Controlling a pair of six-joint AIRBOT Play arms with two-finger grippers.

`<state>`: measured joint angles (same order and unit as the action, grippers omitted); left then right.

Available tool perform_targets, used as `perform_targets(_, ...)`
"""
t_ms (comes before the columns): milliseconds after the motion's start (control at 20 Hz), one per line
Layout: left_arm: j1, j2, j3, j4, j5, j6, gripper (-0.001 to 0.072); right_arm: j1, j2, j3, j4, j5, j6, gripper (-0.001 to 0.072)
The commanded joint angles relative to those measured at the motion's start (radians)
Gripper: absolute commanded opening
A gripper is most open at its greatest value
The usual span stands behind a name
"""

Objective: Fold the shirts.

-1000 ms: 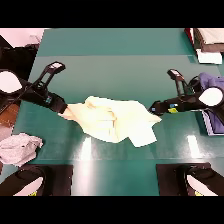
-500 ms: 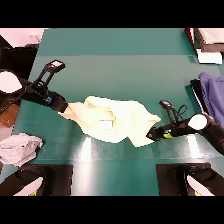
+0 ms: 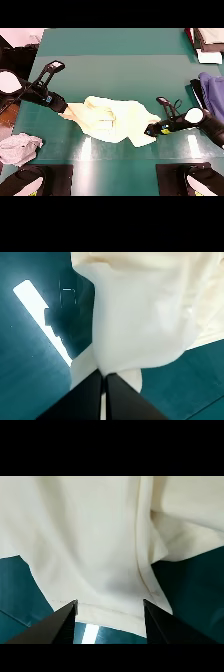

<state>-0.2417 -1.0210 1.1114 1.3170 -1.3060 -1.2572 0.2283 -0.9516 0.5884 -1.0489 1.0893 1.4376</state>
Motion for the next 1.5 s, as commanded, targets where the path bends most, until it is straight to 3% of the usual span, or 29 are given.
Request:
perform_targets(0,0.000,0.000,0.001,0.000,-0.003,0.000,0.0026,-0.074,0.042,-0.004,-0.002,0.039,-0.029,0.0484)
perform_targets(300,0.000,0.000,0.001,-0.005,-0.003,-0.002,0.0027,-0.098,-0.103,-0.065,0.115,-0.068,-0.165,0.0482)
perform_targets(350,0.000,0.000,0.001,-0.005,-0.003,-0.002,0.0026,-0.077,-0.135,-0.051,0.114,-0.069,-0.165,0.0438)
perform_targets(400,0.000,0.000,0.001,-0.005,-0.003,-0.002,0.0026,-0.060,-0.161,-0.033,0.113,-0.068,-0.175,0.0384)
perform_targets(450,0.000,0.000,0.001,-0.005,-0.003,-0.002,0.0026,-0.041,-0.179,-0.008,0.112,-0.063,-0.195,0.0161)
perform_targets(500,0.000,0.000,0.002,0.001,-0.005,-0.002,0.0026,-0.027,-0.185,0.023,0.110,-0.056,-0.206,0.0015)
perform_targets(650,0.018,0.000,0.103,0.103,-0.067,-0.022,0.0026,-0.054,-0.123,0.157,0.103,0.018,-0.205,0.0013)
perform_targets(750,0.057,0.003,0.248,0.165,-0.102,-0.022,0.0026,-0.132,-0.035,0.285,0.068,0.049,-0.149,0.0013)
perform_targets(850,0.092,0.010,0.420,0.183,-0.105,-0.022,0.0026,-0.226,0.054,0.426,-0.005,0.055,-0.085,0.0012)
perform_targets(950,0.094,0.009,0.572,0.187,-0.105,-0.022,0.0026,-0.326,0.119,0.562,-0.018,0.063,-0.084,0.0012)
perform_targets(1250,0.094,0.011,0.988,0.055,-0.172,-0.058,0.0026,-0.523,0.238,0.867,-0.018,0.170,-0.083,0.0012)
perform_targets(1450,0.094,0.090,1.049,-0.149,-0.122,-0.056,0.0026,-0.607,0.224,1.059,-0.018,0.273,-0.073,0.0012)
